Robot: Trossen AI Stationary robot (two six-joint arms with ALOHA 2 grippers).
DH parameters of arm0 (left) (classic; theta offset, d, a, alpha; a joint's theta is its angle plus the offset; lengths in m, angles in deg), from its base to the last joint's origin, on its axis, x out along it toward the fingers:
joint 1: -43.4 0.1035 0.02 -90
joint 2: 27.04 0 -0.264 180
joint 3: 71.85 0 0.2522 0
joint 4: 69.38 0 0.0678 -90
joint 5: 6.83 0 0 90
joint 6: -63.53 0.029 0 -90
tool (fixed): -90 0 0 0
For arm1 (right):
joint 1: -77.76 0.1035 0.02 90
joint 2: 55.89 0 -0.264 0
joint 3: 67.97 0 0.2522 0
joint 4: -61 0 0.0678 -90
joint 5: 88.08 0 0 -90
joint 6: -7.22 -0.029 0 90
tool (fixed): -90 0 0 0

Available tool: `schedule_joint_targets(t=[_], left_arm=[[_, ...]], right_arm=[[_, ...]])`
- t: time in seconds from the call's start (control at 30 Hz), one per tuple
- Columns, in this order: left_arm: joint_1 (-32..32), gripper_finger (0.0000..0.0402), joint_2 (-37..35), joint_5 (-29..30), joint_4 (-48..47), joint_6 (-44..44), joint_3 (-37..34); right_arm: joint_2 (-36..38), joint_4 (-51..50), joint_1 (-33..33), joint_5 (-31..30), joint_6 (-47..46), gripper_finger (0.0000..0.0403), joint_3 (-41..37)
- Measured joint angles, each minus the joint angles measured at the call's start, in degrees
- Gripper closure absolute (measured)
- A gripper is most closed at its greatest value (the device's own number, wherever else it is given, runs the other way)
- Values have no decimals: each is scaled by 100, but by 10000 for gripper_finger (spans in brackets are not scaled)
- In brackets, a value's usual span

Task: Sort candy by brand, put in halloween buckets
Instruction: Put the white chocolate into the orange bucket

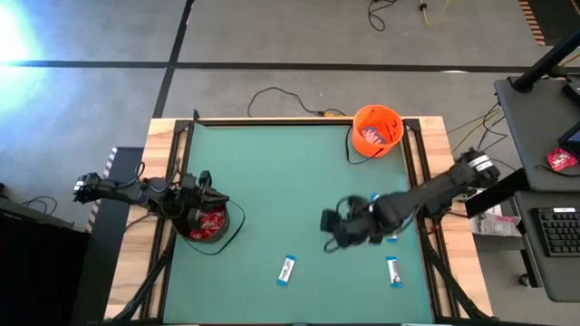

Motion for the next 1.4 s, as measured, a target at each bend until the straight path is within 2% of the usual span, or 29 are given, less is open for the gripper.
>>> schedule_joint_targets(t=[0.23, 0.4, 0.53, 0.77, 1.03, 1.17, 1.4], left_arm=[[0, 402, 0, 0, 0, -2, 0], [-2, 402, 0, 0, -1, -2, 0], [-2, 402, -1, -1, 1, -2, 1], [-2, 402, 2, 0, 10, -2, 0], [-2, 402, 7, -1, 27, -2, 1], [-2, 402, 13, -1, 30, -2, 2], [-2, 402, 9, -2, 43, -3, 0]], right_arm=[[-594, 1465, 318, 588, -840, 188, 0], [-842, 2565, 313, 487, -952, 189, 0], [-979, 2945, 311, 538, -1323, 199, 0], [-1247, 3319, 311, 710, -1457, 241, -17], [-2023, 5056, 353, 592, -1456, 293, 43], [-2173, 5111, 348, 559, -1433, 313, 159], [-2337, 5105, 351, 930, -1458, 354, 159]])
